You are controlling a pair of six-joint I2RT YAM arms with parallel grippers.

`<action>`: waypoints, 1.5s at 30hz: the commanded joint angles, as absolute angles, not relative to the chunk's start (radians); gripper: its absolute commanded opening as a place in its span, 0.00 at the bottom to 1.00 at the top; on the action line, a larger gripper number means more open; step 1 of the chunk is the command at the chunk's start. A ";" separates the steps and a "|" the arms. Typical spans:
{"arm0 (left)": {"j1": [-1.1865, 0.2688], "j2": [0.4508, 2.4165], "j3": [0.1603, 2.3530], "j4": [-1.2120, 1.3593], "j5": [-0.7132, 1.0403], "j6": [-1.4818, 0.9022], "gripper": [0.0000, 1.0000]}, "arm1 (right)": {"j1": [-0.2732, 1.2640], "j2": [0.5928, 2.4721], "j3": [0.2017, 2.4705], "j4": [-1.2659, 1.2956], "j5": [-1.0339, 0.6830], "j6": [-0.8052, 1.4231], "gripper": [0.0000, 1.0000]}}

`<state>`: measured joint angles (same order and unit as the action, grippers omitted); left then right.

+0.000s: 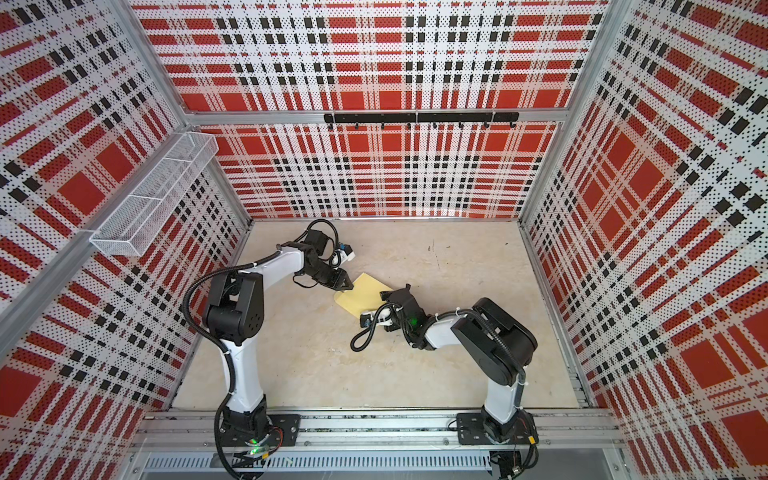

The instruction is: Fold the paper box

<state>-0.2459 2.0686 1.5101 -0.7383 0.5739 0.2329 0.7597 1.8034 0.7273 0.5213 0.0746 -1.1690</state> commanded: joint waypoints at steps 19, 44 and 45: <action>-0.143 1.684 1.412 -0.673 0.636 0.114 0.58 | 0.761 1.676 0.744 0.567 -0.022 -0.873 0.57; -0.090 1.562 1.303 -0.604 0.710 0.320 0.63 | 0.738 1.766 0.587 0.953 -0.161 -0.162 0.46; -0.095 1.571 1.308 -0.604 0.712 0.330 0.63 | 0.738 1.777 0.577 0.979 -0.157 -0.152 0.46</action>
<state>-0.0860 1.5455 1.2694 -0.5766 0.7200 0.2543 0.7387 1.7470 0.6033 0.8425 -0.1398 -0.2256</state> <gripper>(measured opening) 0.625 0.461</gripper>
